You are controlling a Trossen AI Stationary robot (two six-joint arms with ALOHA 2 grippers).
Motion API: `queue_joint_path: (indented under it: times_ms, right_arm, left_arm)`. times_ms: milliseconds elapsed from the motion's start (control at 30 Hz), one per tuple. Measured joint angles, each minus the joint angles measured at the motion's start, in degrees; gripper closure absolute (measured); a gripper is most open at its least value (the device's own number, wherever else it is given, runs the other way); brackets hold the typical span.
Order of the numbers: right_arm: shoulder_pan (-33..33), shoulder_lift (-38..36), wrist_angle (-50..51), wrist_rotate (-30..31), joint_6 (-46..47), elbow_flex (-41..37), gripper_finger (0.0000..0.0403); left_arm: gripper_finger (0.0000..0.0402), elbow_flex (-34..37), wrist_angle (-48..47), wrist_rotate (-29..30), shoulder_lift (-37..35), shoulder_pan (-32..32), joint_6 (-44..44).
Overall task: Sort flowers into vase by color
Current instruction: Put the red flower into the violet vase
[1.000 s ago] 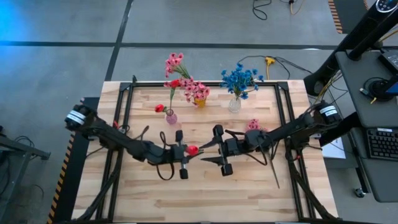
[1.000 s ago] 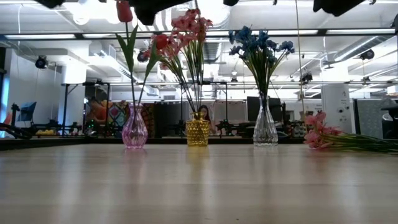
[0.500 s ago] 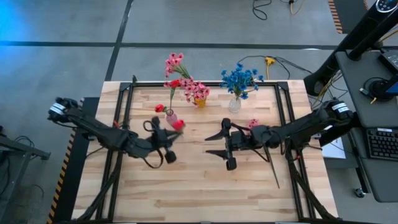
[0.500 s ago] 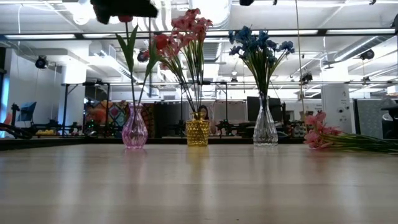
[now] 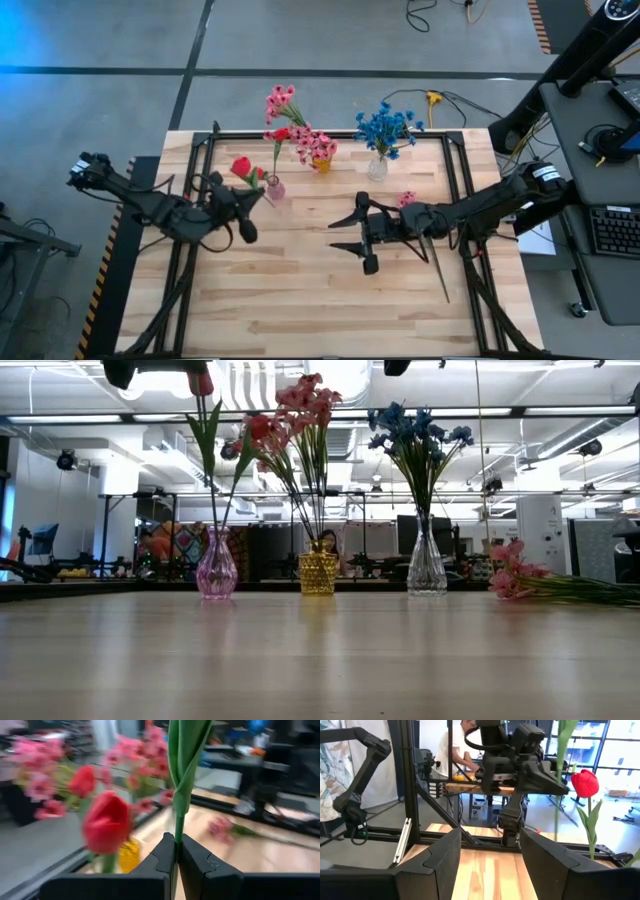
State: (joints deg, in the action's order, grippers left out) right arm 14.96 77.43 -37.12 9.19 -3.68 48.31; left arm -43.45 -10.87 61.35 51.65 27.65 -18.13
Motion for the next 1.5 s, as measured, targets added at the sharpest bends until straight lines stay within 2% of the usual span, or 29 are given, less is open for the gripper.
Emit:
queue_joint_path:
  times_ms: [200,367,633,1000,1500]
  right_arm:
    - [-0.78,0.05,-0.64,0.05,-1.3,0.0,0.0206]
    - [-1.2,0.07,-0.62,0.07,-0.81,0.0,0.0207]
    - [-1.42,0.07,-0.83,0.24,-0.42,0.0,0.0206]
    - [-1.4,0.07,-0.81,0.46,0.11,0.0,0.0206]
    - [-1.4,0.1,-0.22,0.48,0.28,0.0,0.0207]
  left_arm:
    - [0.0402,5.0,8.96,8.66,3.38,-1.82,0.0]
    - [0.0401,6.59,13.09,13.08,6.46,-2.71,1.22]
    - [0.0401,6.65,17.9,13.04,7.97,-4.75,7.07]
    - [0.0401,7.01,17.96,11.25,8.06,-9.88,7.39]
    - [0.0401,6.94,18.19,9.56,8.06,-13.24,8.65]
